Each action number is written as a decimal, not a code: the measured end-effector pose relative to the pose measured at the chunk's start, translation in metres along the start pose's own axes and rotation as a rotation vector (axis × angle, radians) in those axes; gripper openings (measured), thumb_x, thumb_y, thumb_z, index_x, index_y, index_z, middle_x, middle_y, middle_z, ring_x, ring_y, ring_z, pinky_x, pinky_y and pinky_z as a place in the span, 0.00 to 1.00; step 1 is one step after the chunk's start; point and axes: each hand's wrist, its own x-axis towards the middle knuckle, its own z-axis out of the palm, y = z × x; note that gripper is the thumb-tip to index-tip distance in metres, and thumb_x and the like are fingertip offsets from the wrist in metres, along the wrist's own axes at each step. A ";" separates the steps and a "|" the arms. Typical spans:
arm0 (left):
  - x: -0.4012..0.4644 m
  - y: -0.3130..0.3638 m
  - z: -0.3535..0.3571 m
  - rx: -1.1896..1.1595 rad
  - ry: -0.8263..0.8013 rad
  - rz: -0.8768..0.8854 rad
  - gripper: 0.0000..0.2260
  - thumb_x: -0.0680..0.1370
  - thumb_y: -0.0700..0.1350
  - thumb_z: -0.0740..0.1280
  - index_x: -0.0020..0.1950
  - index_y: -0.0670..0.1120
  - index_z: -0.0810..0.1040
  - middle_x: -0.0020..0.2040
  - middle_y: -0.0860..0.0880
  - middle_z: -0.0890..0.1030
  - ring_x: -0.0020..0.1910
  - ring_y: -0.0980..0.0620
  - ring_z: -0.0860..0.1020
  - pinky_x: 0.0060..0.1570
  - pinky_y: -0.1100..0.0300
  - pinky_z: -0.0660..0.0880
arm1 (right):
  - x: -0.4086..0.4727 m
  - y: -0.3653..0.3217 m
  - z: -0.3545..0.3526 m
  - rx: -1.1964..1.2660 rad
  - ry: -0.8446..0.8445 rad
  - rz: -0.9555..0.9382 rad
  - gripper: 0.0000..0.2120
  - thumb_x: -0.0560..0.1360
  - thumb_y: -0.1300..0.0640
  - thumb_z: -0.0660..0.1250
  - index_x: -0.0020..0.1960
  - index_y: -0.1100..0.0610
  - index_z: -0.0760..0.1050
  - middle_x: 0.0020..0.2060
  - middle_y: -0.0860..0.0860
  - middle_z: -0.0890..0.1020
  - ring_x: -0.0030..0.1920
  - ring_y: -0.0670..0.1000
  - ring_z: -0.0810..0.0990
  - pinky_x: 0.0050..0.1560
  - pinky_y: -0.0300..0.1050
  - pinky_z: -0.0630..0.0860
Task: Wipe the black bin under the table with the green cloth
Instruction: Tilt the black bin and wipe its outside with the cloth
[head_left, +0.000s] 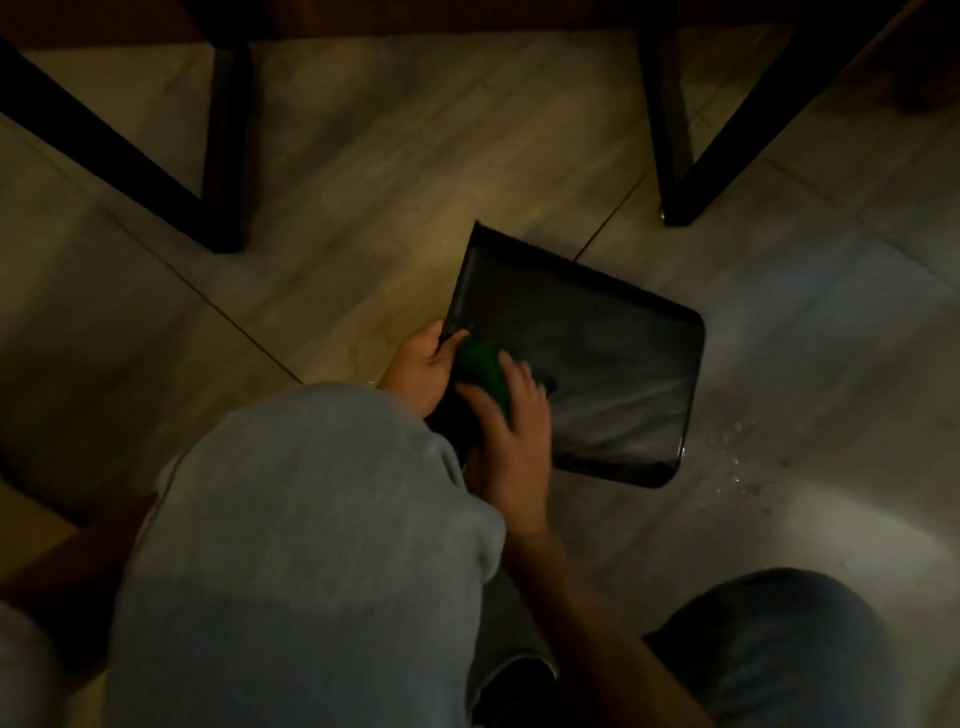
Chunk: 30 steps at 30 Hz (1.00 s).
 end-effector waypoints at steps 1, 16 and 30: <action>0.000 0.000 -0.002 -0.007 -0.004 -0.003 0.13 0.79 0.55 0.64 0.55 0.49 0.81 0.54 0.45 0.85 0.57 0.46 0.83 0.69 0.39 0.75 | 0.009 0.016 -0.006 -0.036 0.013 -0.014 0.24 0.75 0.63 0.72 0.69 0.50 0.77 0.78 0.59 0.69 0.79 0.63 0.66 0.80 0.63 0.60; 0.014 -0.019 -0.006 -0.098 0.011 -0.062 0.38 0.71 0.73 0.67 0.72 0.50 0.76 0.69 0.48 0.81 0.69 0.47 0.78 0.74 0.42 0.71 | 0.035 0.124 -0.058 -0.116 0.397 0.553 0.23 0.77 0.54 0.59 0.70 0.44 0.72 0.79 0.55 0.68 0.76 0.60 0.71 0.74 0.69 0.67; 0.004 0.025 0.012 -0.180 -0.021 -0.060 0.13 0.86 0.47 0.63 0.67 0.43 0.79 0.63 0.44 0.84 0.63 0.47 0.82 0.68 0.49 0.77 | 0.054 0.128 -0.057 0.012 0.541 0.609 0.24 0.75 0.57 0.60 0.70 0.51 0.75 0.77 0.58 0.71 0.74 0.60 0.73 0.72 0.65 0.71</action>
